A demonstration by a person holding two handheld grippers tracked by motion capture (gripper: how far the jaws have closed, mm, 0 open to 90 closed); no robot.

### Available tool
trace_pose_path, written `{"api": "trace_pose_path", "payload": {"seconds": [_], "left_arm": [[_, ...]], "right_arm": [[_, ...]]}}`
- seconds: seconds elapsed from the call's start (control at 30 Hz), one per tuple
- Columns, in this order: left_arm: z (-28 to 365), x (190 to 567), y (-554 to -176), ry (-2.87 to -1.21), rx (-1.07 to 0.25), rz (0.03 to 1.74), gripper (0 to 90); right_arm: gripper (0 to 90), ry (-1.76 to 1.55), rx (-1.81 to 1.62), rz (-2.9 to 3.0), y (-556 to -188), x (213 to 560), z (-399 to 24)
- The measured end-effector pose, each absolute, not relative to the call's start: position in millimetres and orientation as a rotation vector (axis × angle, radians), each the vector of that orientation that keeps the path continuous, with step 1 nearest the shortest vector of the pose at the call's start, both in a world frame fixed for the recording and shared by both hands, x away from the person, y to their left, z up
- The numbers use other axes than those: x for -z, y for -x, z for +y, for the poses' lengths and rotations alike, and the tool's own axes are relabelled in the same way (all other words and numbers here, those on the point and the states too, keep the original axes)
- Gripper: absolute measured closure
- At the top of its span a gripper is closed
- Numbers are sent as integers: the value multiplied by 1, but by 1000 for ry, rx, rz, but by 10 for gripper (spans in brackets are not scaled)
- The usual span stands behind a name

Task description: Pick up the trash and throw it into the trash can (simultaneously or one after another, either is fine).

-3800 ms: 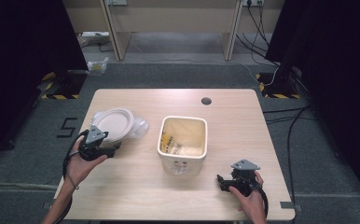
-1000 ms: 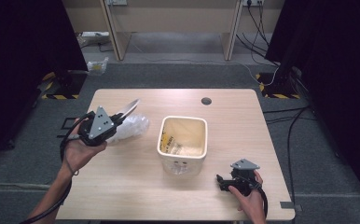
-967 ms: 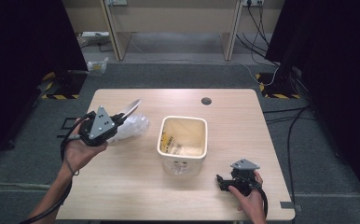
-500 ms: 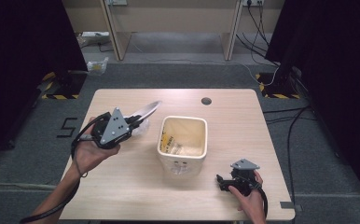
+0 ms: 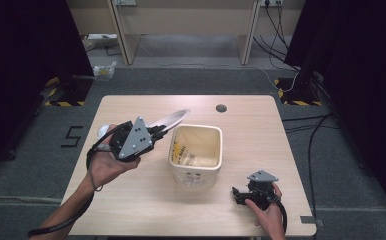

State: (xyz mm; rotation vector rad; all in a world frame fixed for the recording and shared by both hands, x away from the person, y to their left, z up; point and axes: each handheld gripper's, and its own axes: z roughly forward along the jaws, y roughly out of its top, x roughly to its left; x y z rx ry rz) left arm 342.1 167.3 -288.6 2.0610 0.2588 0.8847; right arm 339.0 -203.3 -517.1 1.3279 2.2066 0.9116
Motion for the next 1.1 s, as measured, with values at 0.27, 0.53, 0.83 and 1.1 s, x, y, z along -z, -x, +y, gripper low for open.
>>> {"api": "trace_pose_path", "payload": {"seconds": [0.27,0.53,0.83,1.1], "left_arm": [[146,290,-336,-2070,-855,203,831],[120,290,-328,-2063,-810,153,831],[97,298,-323,-2073,-753,126,830],[89,313,-325,-2094,-716,143,830]], "right_arm": [[74,-1328,-912,2207,-339,517,-203],[74,-1325,-910,2207,-339,517,-204],[74,-1323,-909,2208,-339,517,-204],[74,-1321,-909,2207,-339,517,-204]]}}
